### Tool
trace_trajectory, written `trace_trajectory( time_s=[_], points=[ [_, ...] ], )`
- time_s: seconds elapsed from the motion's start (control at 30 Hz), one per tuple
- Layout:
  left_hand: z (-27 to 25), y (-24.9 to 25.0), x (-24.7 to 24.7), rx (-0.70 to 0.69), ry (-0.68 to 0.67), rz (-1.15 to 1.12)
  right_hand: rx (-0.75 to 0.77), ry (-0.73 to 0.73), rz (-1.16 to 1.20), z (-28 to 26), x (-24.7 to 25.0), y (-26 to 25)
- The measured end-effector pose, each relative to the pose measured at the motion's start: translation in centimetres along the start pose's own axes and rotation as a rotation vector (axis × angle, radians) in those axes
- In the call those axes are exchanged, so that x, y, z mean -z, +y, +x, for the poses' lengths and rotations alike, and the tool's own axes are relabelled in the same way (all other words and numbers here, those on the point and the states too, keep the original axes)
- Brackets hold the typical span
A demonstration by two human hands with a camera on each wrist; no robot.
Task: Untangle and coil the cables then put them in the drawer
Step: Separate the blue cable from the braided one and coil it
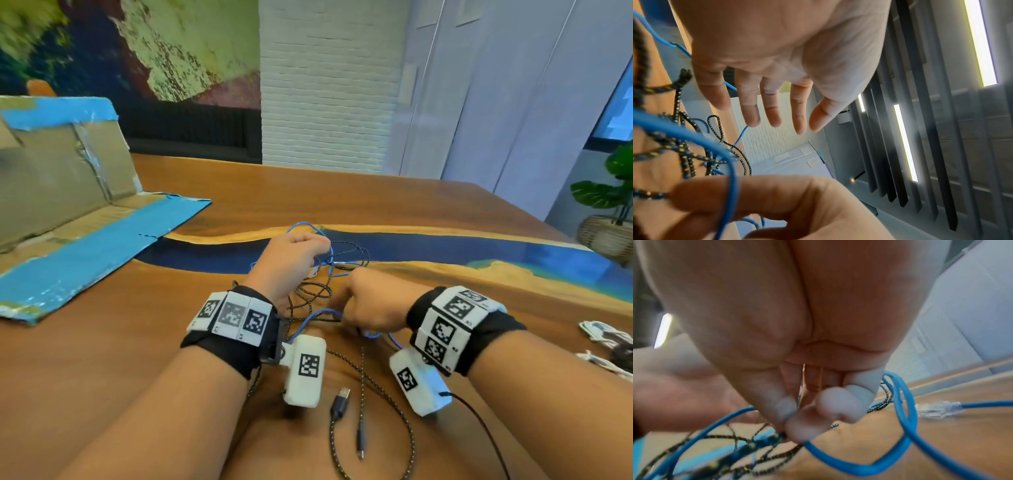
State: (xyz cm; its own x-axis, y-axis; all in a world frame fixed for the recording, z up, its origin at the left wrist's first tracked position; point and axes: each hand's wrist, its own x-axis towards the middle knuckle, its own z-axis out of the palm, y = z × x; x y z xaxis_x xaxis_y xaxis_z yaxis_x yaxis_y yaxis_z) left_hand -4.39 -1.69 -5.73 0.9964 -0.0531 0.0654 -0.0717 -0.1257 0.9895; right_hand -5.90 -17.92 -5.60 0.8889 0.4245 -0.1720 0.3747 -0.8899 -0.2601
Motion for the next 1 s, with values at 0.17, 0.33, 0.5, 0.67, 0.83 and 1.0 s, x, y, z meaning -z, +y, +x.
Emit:
trace_trajectory(
  time_s=[0.17,0.33,0.5,0.67,0.83,1.0],
  points=[
    [-0.5,-0.1,-0.5,0.060,-0.093,0.090,-0.100,0.084,0.154,-1.3,0.8,2.2],
    [-1.0,0.0,-0.9,0.092,-0.135,0.148,-0.174,-0.053,-0.042,-2.0,-0.2,3.3],
    [-1.1,0.4,-0.7,0.119,-0.119,0.147,-0.195,0.264,-0.008,-2.0,0.5,3.6],
    [-1.1,0.2,-0.7,0.128,-0.130,0.159,-0.288,0.098,-0.056,-1.5,1.7,5.1],
    [-0.8,0.1,-0.5,0.111,-0.149,0.147,-0.244,0.363,0.434,-1.7,3.7,5.9],
    [-0.3,-0.2,0.4,0.111,-0.114,0.097,0.039,0.748,0.882,-4.5,9.3,4.0]
  ],
)
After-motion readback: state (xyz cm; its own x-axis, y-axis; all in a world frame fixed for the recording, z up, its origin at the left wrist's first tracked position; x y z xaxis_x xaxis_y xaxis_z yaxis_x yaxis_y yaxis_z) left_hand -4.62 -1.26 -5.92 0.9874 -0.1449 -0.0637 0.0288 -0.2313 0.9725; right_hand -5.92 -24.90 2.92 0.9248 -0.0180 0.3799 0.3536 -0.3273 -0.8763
